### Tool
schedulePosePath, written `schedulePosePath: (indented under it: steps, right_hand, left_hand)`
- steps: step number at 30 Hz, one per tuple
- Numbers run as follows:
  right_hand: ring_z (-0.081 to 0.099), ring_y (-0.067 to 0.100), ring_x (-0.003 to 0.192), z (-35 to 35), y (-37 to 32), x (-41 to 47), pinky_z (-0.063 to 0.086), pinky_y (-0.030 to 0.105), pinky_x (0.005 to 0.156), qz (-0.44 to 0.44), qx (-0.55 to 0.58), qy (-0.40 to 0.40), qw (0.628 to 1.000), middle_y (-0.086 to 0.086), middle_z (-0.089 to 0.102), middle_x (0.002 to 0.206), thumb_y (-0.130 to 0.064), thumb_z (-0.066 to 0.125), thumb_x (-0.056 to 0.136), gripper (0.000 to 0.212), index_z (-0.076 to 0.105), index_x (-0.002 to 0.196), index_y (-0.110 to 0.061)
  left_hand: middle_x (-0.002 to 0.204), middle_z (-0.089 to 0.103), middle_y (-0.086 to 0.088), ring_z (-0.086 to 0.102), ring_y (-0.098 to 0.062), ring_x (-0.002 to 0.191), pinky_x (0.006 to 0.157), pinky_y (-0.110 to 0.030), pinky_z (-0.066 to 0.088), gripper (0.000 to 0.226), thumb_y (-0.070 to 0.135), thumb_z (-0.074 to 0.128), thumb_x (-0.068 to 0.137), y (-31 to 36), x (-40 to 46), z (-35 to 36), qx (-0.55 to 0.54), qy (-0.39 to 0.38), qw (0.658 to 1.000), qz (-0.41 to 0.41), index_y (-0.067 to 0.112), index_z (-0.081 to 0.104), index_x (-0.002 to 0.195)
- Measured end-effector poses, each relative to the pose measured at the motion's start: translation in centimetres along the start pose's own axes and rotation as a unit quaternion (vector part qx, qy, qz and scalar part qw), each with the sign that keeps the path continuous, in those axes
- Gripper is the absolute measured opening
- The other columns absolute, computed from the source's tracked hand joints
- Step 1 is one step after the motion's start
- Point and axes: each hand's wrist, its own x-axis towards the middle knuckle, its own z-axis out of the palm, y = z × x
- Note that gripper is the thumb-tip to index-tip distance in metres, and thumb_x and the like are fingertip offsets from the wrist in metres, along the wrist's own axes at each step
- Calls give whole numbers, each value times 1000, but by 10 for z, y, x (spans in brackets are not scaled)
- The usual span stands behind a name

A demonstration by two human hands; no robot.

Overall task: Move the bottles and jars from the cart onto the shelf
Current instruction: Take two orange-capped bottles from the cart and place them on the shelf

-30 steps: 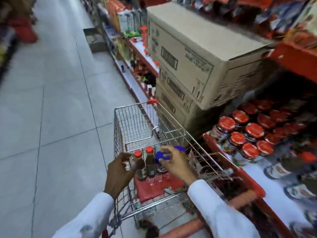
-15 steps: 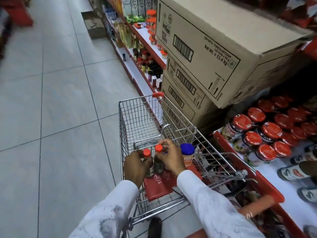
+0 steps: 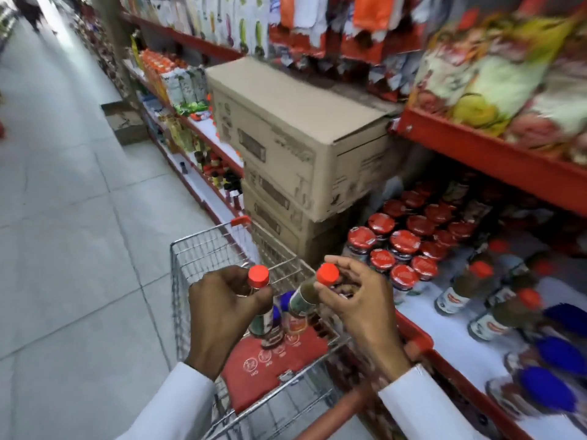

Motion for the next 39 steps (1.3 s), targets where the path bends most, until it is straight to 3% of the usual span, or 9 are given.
schedulePosePath:
  steps: [5,8,11,15,20,27,34,36,39]
  right_hand:
    - [72,2,86,-90,-6,-18,55,16,76,-29,-18,95,995,-12,77,95,-7,84,70,38,73,103,-22]
    - [72,8,84,-140,3,-28,57,23,76,-27,-49,150,987,-14,77,92,-9,85,70,38,72,97,-33]
    - [69,-1,82,-178,12,-40,54,15,73,-19,-90,195,976,-23,75,89,-12,84,72,41,68,95,-42]
    - [71,4,76,-212,36,-46,58,20,69,28,-121,245,962,-12,76,89,-9,84,71,37,71,100,-28]
    - [70,14,66,-231,71,-43,60,28,62,89,-150,259,950,-5,76,80,-1,83,67,39,69,96,-23]
    - [63,-7,61,-235,104,-39,51,9,57,138,-155,265,941,-11,71,74,3,82,66,41,65,89,-27]
    - [63,-3,62,-233,110,-36,50,9,58,142,-183,262,937,-11,72,80,-7,84,71,40,66,97,-32]
    - [64,0,73,-233,106,-39,50,10,63,138,-233,261,926,-9,72,95,-15,83,72,39,68,105,-30]
    - [60,20,109,-229,95,-44,56,34,83,114,-327,265,900,-5,67,120,-20,77,76,44,65,117,-31]
  left_hand:
    - [53,70,15,61,10,53,56,-14,48,19,37,80,49,74,-8,59,-64,-47,995,65,26,73,63]
    - [48,65,25,54,13,45,49,-9,42,18,19,85,59,115,-18,106,-127,-102,981,107,26,69,57]
    - [53,70,14,58,5,48,54,-21,51,14,31,82,56,136,-24,157,-141,-146,972,121,23,71,60]
    - [61,74,6,73,-14,62,62,-39,60,25,38,78,58,140,-28,224,-110,-214,962,128,18,74,70]
    - [51,62,9,54,-5,52,46,-12,34,18,23,77,67,142,-41,275,-53,-243,955,159,16,63,58]
    - [54,64,2,59,-11,53,47,-14,32,18,18,72,68,136,-48,310,6,-264,951,162,16,58,56]
    - [62,62,8,55,-3,56,47,-6,36,18,22,82,70,137,-47,308,0,-289,945,150,19,65,72]
    - [66,65,8,60,-10,62,52,-5,36,19,21,82,70,133,-46,306,5,-314,938,149,18,66,79]
    - [85,71,8,64,-12,78,72,-25,54,32,24,80,72,131,-46,294,-16,-330,933,142,26,62,99]
